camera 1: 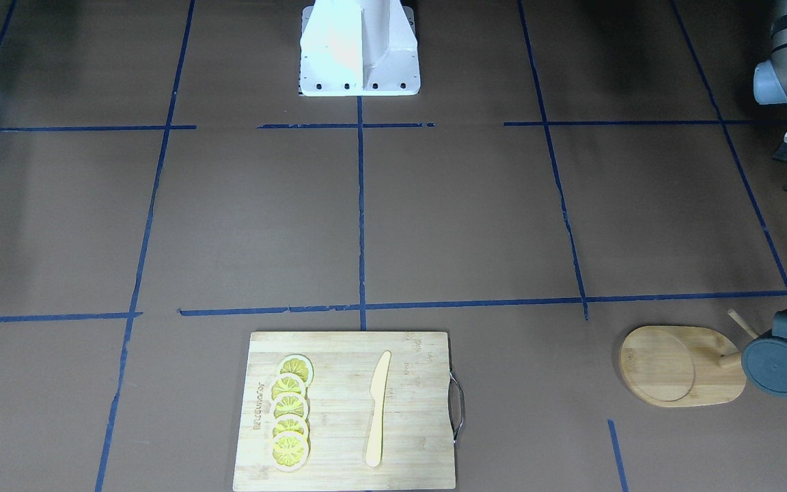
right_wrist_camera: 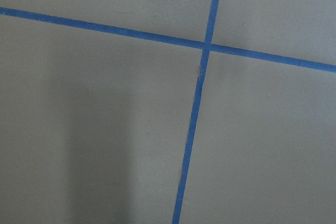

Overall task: Hang cup on storage rack
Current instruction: 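Open the left gripper and pull it back from the hanging mug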

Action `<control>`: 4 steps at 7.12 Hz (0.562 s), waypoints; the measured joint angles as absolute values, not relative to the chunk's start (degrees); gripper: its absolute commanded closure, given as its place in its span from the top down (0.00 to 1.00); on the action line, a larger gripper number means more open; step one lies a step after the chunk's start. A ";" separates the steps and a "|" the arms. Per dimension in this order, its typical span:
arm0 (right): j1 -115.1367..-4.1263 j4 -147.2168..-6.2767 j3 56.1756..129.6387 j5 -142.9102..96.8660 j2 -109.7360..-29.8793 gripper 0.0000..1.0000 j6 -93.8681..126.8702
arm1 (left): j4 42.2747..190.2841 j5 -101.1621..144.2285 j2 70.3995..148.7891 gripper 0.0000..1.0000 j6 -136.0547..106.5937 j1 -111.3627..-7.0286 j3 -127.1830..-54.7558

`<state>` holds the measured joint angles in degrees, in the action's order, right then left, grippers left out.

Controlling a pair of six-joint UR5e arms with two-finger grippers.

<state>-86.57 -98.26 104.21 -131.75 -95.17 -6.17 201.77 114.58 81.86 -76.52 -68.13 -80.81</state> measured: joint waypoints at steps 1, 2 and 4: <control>-86.57 -98.26 104.20 -131.75 -95.13 1.00 -6.21 | 198.82 114.63 81.34 1.00 -64.34 -68.13 -80.22; -86.57 -98.26 104.20 -131.75 -95.13 1.00 -6.25 | 194.58 114.56 80.92 1.00 -52.58 -68.13 -79.89; -86.57 -98.26 104.21 -131.75 -95.14 1.00 -6.28 | 184.31 114.13 80.67 1.00 -32.32 -70.06 -79.73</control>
<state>-86.57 -98.26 104.21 -131.75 -95.14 -6.28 184.31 114.13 80.67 -32.32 -70.06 -79.73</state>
